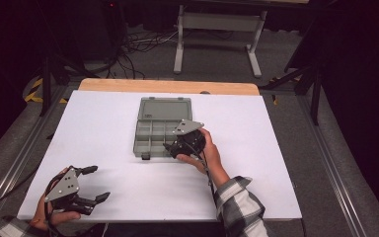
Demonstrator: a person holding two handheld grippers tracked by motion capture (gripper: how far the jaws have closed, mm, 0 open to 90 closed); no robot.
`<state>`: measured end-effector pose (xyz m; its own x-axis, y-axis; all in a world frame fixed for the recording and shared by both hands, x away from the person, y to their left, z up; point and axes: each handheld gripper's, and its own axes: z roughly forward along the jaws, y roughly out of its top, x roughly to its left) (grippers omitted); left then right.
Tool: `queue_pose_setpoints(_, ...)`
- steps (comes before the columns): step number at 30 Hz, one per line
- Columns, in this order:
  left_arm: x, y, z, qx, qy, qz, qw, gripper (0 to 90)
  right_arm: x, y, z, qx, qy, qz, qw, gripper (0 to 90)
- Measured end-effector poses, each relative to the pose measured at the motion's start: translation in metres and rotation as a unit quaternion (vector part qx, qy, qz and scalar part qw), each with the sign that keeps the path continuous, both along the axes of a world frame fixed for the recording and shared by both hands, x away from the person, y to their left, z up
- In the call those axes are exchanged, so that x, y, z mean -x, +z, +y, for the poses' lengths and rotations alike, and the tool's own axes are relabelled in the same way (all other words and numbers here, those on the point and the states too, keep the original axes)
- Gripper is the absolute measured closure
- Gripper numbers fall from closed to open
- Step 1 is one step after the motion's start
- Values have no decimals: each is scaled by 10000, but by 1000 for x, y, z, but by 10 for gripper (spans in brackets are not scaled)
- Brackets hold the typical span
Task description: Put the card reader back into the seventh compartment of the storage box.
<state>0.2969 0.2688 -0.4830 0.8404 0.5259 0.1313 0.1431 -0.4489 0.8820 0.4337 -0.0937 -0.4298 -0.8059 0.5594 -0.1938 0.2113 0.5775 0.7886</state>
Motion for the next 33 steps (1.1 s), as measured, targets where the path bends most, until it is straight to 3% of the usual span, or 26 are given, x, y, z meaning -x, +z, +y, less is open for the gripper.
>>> queue_pose_setpoints(16, 0, 0, 0, -14, -15, 12, 10000, 90, 3, 4, -2, -144, -77, -211, 9996, 231)
queue_pose_setpoints(33, -1, -1, -1, -84, -59, 20, 9999, 91, 6, 11, -8, -531, -260, -514, 9969, 121)
